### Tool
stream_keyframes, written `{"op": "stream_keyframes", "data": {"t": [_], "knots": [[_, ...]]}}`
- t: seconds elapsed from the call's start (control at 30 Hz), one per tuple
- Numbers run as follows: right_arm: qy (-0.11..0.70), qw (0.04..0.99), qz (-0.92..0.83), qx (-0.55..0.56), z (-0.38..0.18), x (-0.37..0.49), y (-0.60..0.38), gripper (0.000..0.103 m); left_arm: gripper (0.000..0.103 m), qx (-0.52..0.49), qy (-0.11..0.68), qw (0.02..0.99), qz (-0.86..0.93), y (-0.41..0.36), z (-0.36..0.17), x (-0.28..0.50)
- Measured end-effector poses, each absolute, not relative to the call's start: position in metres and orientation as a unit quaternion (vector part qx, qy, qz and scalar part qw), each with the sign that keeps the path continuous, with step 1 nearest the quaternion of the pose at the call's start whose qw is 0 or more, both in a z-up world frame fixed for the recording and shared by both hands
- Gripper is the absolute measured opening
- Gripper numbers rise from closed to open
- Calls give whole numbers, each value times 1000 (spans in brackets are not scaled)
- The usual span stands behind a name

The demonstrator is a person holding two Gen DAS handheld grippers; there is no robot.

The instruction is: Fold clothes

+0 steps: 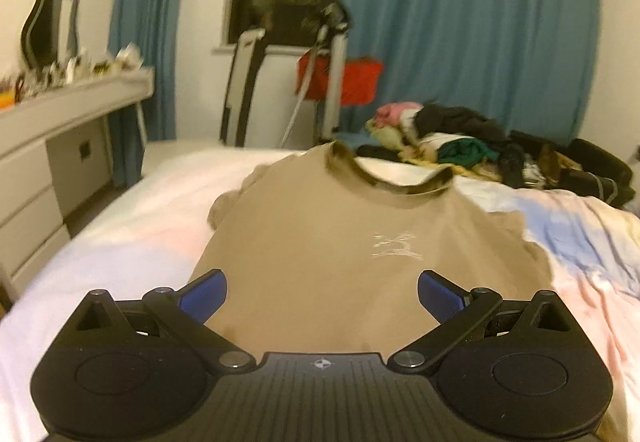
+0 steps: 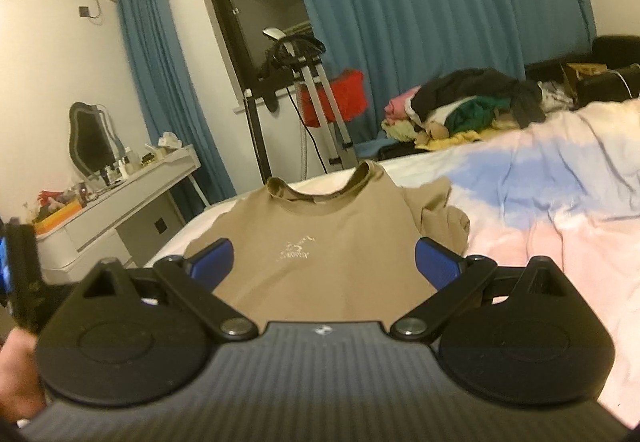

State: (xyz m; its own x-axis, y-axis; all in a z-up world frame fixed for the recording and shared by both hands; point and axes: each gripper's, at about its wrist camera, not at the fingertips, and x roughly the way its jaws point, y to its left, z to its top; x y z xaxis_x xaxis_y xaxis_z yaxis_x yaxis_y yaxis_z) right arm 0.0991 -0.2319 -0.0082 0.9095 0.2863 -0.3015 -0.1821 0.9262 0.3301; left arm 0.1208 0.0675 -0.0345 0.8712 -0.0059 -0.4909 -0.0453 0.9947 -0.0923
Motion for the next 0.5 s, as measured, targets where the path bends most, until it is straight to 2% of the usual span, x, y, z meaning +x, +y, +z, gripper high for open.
{"op": "stream_keyframes", "data": {"t": [0.5], "knots": [[192,969,104,117,-42,130,-221,99,103,-63,294,951,69,112,-70,236]]}}
